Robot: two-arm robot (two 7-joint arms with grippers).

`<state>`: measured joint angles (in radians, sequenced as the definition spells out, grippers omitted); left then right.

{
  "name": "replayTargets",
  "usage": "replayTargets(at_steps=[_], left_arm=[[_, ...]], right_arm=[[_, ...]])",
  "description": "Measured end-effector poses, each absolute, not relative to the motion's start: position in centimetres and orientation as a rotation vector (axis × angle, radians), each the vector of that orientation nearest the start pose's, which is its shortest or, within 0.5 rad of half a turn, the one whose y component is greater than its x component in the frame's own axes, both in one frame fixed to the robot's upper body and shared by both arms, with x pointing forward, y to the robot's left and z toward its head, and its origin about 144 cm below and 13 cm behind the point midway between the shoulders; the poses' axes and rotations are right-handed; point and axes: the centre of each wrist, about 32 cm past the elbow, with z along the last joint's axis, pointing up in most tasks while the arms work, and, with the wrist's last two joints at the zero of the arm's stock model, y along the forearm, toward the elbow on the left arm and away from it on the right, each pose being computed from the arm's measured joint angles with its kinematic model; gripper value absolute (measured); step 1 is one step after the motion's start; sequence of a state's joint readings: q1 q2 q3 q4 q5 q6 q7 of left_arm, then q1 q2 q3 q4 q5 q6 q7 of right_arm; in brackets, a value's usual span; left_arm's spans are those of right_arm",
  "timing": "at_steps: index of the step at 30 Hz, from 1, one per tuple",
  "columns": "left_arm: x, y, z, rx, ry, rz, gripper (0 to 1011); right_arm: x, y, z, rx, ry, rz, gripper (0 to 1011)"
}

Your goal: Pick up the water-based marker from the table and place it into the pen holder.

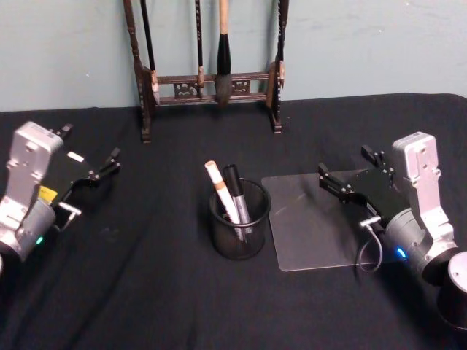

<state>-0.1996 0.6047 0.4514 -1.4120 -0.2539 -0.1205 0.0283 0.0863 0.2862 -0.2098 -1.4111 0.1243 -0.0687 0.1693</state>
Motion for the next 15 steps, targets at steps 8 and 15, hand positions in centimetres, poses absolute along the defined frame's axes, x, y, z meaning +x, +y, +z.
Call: replayTargets(at_steps=[8, 15], left_arm=[[48.86, 30.97, 113.98, 0.304, -0.285, 1.248, 1001], [48.86, 30.97, 113.98, 0.304, -0.285, 1.248, 1001]], right_arm=[[47.63, -26.14, 111.69, -0.170, -0.088, -1.227, 1002], [47.63, -26.15, 111.72, -0.168, -0.088, -1.226, 1002]])
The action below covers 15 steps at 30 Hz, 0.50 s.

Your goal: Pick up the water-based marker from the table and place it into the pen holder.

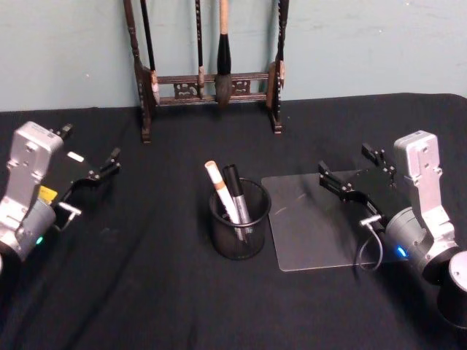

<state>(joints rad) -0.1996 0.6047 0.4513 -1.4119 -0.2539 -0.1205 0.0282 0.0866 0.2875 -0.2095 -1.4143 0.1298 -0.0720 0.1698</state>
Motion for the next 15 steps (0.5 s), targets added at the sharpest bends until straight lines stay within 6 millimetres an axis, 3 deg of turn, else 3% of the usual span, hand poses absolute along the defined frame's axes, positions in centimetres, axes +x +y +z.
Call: replayTargets(at_steps=[15], left_arm=[[48.86, 30.97, 113.98, 0.305, -0.285, 1.248, 1001]], right_arm=[[47.64, -26.14, 111.75, -0.165, -0.089, -1.226, 1002]])
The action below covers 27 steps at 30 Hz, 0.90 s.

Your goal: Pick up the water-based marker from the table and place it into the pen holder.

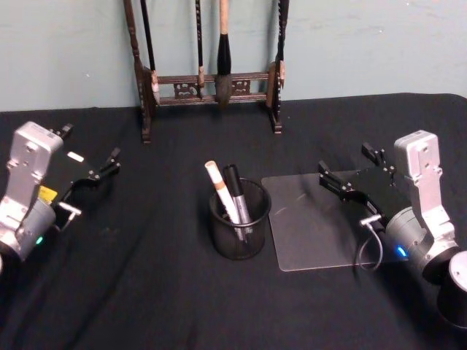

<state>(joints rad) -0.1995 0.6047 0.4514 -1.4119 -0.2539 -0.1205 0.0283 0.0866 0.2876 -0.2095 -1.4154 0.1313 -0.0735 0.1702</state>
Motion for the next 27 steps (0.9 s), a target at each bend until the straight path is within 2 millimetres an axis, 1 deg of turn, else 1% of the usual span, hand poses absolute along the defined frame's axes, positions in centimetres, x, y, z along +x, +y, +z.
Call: replayTargets(at_steps=[27], left_arm=[[48.86, 30.97, 113.98, 0.305, -0.285, 1.248, 1001]], right_arm=[[47.63, -26.14, 111.75, -0.165, -0.089, -1.226, 1002]])
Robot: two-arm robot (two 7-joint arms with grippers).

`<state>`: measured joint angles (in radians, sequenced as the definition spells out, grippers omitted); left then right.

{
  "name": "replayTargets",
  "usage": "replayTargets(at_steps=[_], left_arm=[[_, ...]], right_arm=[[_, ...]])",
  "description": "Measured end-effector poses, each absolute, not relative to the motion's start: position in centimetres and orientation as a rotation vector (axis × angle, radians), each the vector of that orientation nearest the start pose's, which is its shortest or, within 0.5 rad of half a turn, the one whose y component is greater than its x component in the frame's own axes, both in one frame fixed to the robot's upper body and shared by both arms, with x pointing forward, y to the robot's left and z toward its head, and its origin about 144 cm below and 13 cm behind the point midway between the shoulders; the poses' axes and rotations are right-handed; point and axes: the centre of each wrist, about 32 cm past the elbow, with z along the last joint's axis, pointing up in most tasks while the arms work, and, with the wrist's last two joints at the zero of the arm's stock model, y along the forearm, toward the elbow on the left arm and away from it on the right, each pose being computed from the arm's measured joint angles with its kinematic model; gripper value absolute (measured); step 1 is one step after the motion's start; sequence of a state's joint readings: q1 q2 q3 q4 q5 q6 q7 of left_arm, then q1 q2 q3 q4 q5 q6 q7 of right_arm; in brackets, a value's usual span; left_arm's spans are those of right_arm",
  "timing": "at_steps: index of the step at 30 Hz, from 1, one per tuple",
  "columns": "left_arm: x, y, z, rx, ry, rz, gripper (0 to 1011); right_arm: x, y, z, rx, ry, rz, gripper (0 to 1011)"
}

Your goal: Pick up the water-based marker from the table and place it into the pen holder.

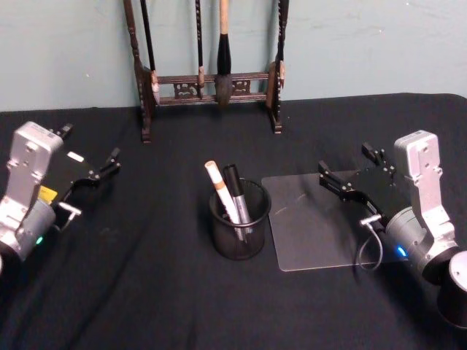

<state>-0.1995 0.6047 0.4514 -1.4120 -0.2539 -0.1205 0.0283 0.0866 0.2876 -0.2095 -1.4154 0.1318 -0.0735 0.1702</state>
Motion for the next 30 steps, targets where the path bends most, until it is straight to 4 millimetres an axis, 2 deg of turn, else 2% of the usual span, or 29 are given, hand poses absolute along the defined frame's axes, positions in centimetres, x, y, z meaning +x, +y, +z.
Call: replayTargets(at_steps=[30], left_arm=[[48.86, 30.97, 113.98, 0.305, -0.285, 1.248, 1001]], right_arm=[[47.64, -26.14, 111.75, -0.165, -0.089, -1.226, 1002]])
